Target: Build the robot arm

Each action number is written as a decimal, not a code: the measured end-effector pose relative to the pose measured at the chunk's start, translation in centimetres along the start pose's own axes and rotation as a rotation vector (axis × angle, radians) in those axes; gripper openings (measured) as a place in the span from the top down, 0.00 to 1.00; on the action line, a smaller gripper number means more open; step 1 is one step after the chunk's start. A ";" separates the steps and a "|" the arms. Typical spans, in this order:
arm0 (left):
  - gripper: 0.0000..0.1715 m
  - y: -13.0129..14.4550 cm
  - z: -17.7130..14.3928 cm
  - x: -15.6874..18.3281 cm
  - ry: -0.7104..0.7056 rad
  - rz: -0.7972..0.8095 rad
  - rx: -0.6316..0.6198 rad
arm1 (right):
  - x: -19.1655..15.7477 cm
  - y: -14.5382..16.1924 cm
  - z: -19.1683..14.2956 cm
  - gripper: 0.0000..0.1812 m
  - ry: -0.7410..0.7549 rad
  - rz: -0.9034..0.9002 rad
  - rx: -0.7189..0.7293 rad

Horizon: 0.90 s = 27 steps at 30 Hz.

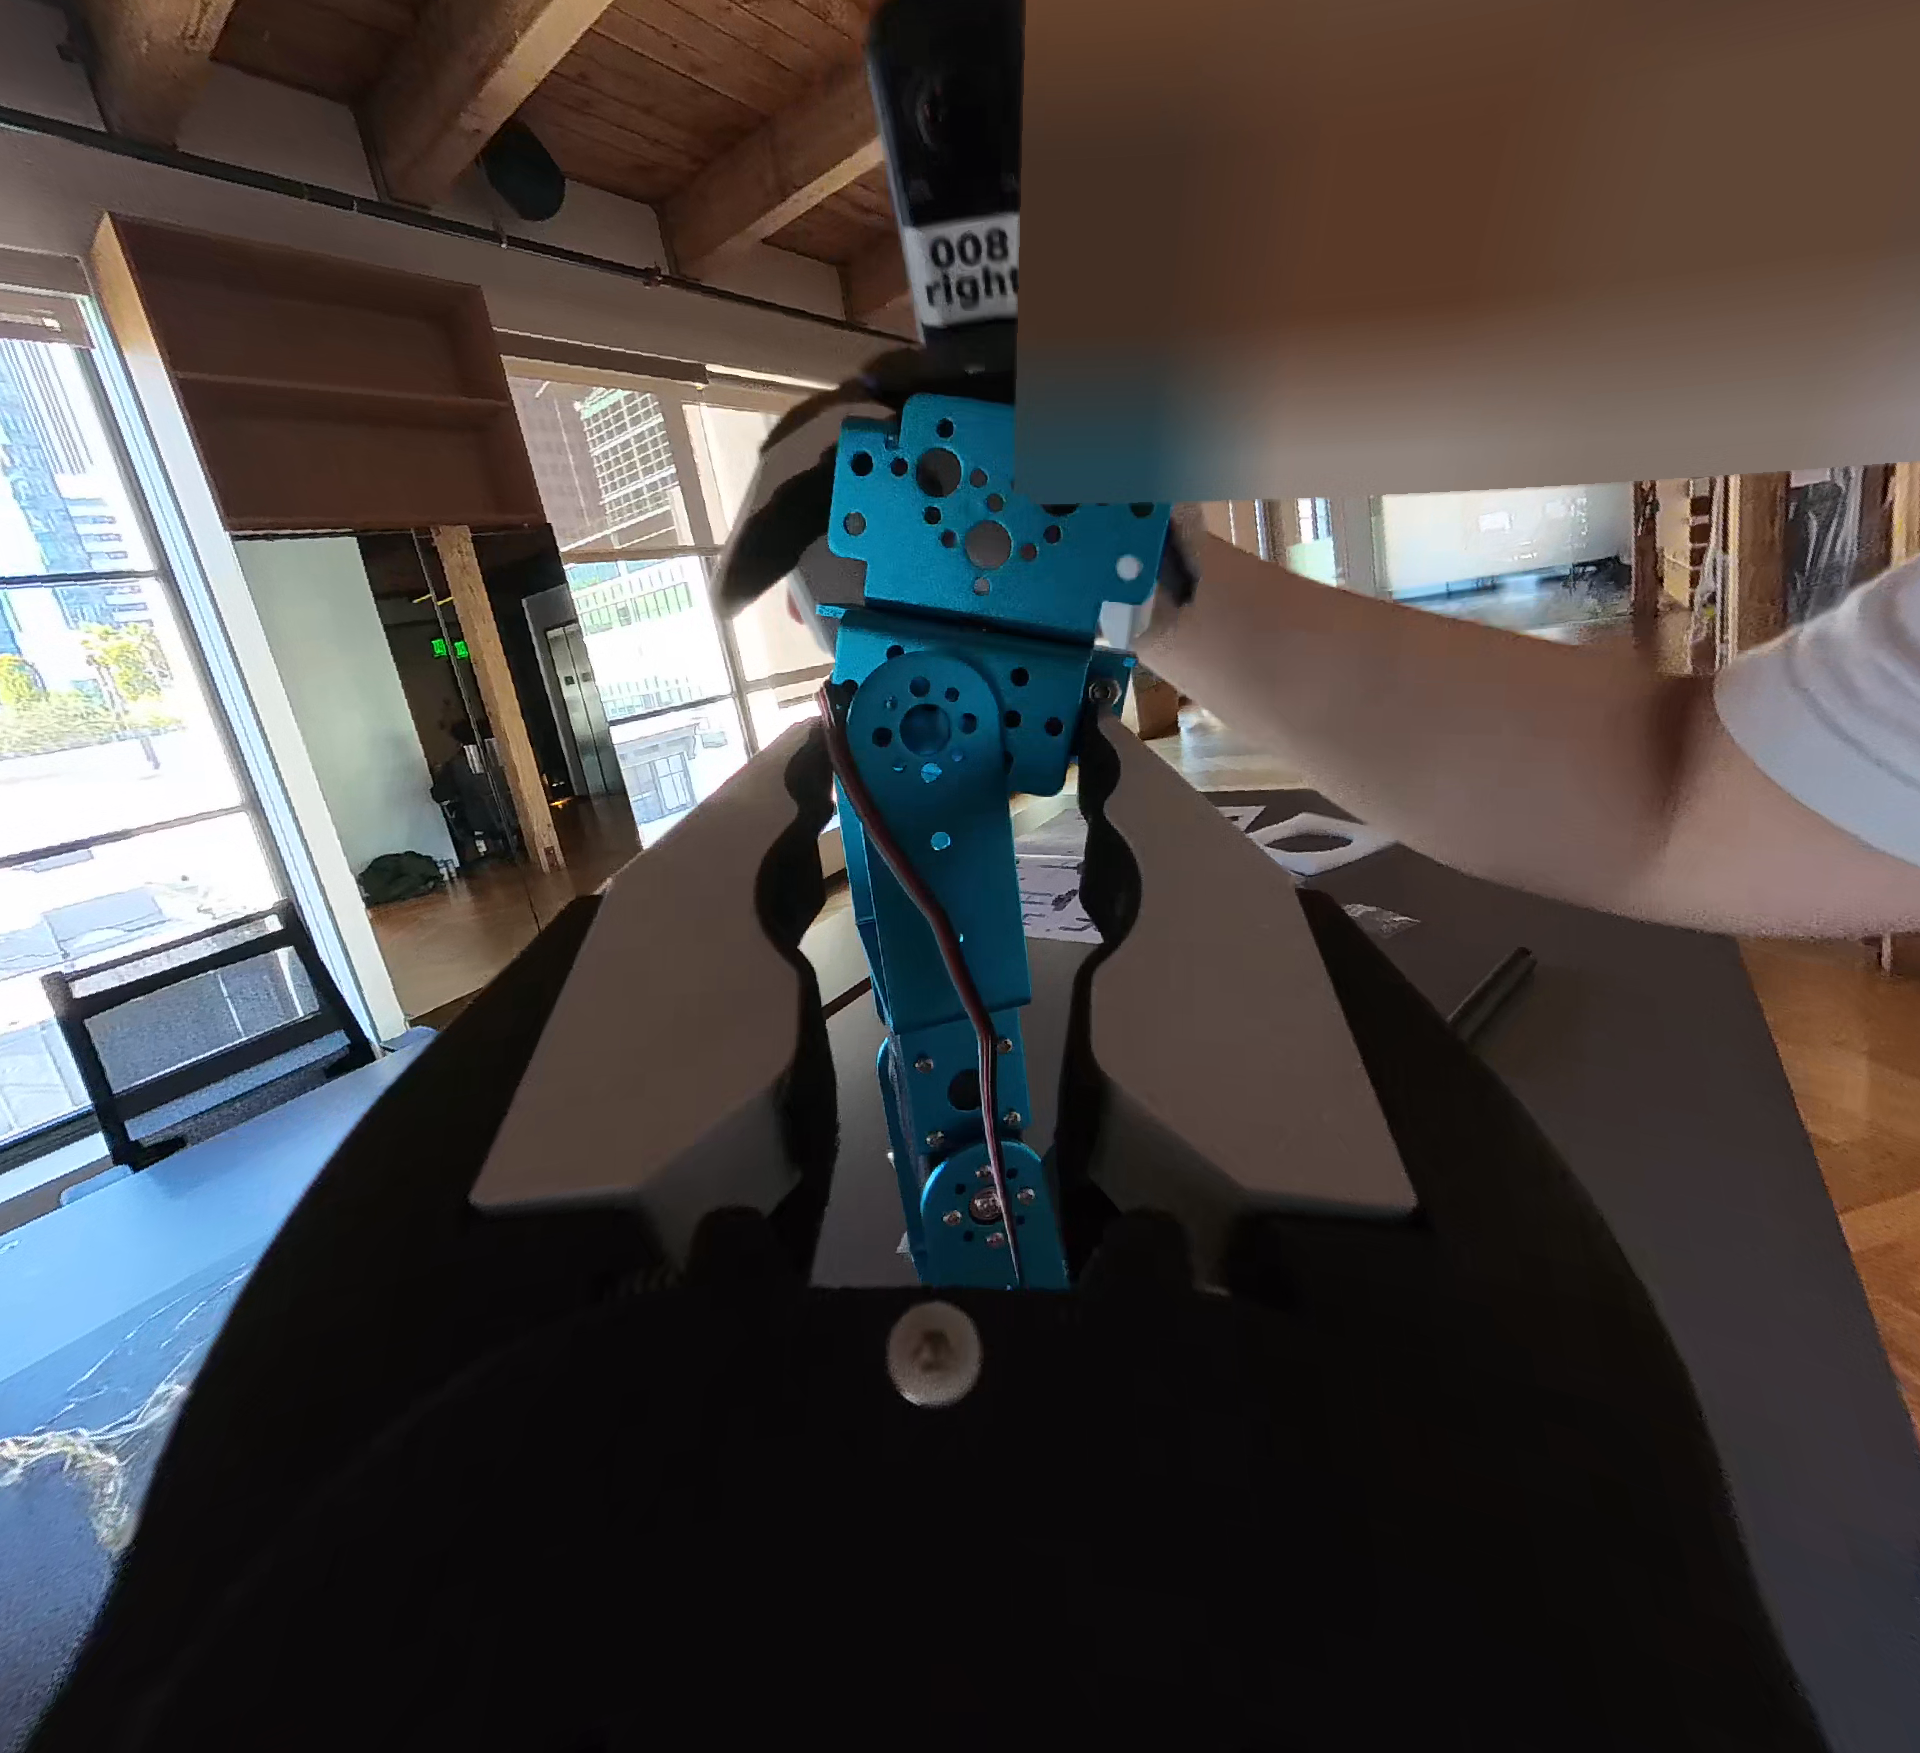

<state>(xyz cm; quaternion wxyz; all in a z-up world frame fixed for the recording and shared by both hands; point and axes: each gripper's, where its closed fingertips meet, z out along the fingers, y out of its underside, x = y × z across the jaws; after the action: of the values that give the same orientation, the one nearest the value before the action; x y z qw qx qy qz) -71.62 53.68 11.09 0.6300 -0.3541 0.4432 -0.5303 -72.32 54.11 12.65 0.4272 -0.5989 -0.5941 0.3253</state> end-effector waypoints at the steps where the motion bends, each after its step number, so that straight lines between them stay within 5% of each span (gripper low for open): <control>1: 0.73 0.0 0.0 0.0 0.000 -0.002 0.000 | -0.1 0.0 -0.7 0.50 -0.001 0.008 0.072; 3: 0.73 0.0 0.0 0.1 0.001 -0.007 0.003 | 0.3 0.2 -1.6 0.56 0.013 0.041 0.238; 7: 0.73 -0.1 0.0 0.1 0.018 -0.037 0.002 | 1.3 4.0 -0.2 0.55 -0.002 0.101 0.270; 10: 0.74 -0.1 -0.1 0.3 0.041 -0.060 0.009 | 1.1 3.6 0.8 0.60 -0.091 0.098 0.363; 16: 0.74 -0.3 -0.1 0.9 0.110 -0.104 0.026 | 0.5 3.9 1.4 0.85 -0.202 0.128 0.429; 27: 0.73 -0.8 -0.4 2.7 0.373 -0.302 0.067 | -1.6 4.0 0.7 0.84 0.100 0.294 0.415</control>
<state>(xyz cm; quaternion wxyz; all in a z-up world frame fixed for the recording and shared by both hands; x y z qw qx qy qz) -72.19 50.89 11.17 0.4621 -0.2910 0.4761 -0.6893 -71.38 52.86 8.59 0.5177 -0.5937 -0.3993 0.4690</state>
